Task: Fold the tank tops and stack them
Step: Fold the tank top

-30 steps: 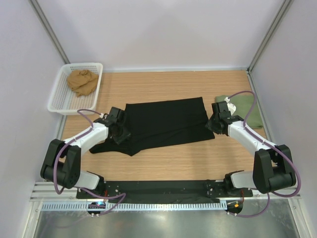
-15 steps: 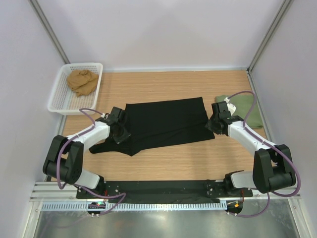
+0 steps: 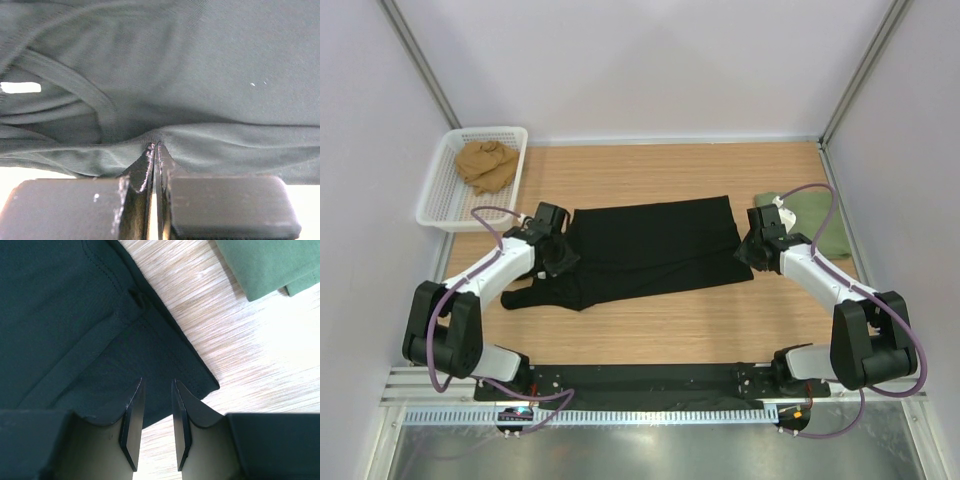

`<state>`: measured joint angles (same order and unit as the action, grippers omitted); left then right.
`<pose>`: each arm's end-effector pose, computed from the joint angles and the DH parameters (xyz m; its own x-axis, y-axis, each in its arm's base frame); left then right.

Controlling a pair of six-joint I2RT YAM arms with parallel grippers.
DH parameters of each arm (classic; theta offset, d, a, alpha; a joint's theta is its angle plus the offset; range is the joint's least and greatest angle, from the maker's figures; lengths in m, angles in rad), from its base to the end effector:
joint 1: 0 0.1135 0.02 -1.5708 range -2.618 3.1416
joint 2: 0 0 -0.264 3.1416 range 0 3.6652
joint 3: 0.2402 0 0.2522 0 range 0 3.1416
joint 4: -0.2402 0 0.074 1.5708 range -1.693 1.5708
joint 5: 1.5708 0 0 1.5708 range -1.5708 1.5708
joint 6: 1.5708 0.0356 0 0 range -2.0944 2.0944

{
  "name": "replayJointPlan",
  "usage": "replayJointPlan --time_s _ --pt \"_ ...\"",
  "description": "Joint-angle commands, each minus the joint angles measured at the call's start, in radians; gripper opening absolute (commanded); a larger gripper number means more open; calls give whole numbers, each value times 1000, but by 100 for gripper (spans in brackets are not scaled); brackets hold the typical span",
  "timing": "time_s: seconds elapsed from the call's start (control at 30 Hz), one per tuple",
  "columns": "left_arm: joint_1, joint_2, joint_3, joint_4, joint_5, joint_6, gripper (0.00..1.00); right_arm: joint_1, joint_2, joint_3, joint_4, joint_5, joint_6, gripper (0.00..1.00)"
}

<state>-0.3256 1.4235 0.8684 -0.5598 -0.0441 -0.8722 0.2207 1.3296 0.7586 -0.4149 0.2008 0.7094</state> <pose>0.2556 -0.0847 0.1982 -0.7777 -0.5448 -0.3135 -0.4577 0.8327 -0.3117 0.2509 0.0490 0.1972 -0.6870 0.5000 -0.5272 0.4487 0.8626 0.2335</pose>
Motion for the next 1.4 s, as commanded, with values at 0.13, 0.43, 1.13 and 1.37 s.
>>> replayJointPlan --time_s 0.13,0.43,1.13,1.37 --pt "69 -18 40 -22 1 47 0 -1 2 8 18 31 -16 34" --pt "76 -25 78 -32 30 62 0 -15 60 51 70 5 -42 41" --pt "77 -6 158 -81 20 95 0 -17 286 194 151 9 -1 39" --pt "83 14 153 -62 -2 93 0 -21 292 231 130 77 18 4"
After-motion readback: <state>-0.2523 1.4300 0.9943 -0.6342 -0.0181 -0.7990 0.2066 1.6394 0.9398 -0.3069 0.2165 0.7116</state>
